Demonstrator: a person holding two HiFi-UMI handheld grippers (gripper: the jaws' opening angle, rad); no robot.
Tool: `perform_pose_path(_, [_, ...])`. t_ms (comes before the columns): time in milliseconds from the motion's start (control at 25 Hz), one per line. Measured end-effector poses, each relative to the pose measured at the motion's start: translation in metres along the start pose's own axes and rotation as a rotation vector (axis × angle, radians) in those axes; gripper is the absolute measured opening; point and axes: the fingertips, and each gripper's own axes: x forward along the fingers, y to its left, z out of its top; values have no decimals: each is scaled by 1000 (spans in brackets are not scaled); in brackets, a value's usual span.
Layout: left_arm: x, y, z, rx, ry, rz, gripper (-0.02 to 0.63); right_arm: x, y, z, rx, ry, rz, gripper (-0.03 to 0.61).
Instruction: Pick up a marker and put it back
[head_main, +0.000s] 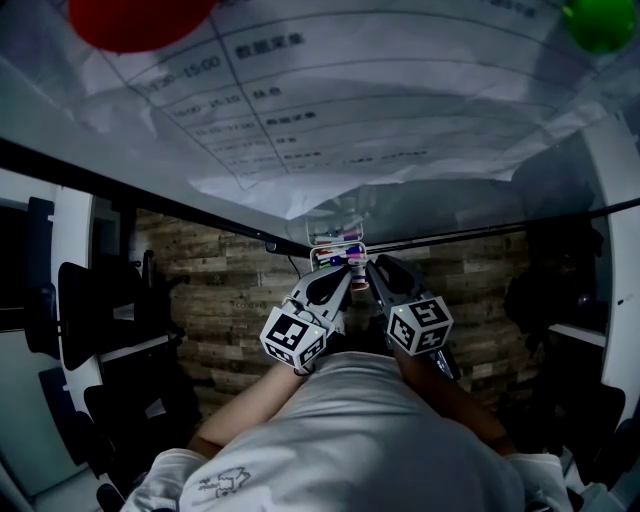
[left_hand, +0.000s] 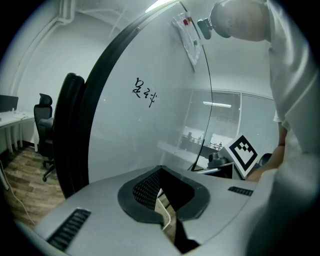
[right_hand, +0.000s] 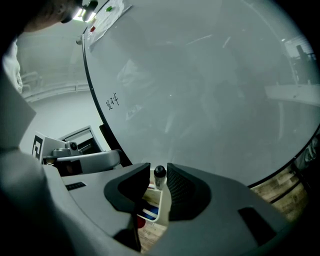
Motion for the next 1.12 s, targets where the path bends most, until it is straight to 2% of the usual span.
perform_pose_path(120, [-2, 1, -1, -1, 2, 1, 5, -1, -1, -1, -14, 1, -17, 78])
perform_pose_path(600, [-23, 1, 11, 23, -35, -4, 5, -16, 21, 22, -94, -80, -39, 74])
perform_pose_path(840, [-40, -3, 34, 57, -89, -30, 5, -33, 46, 45, -151, -145, -49, 74])
perform_pose_path(1120, [-67, -9, 73, 122, -189, -84, 5, -55, 84, 76, -242, -247, -70, 74])
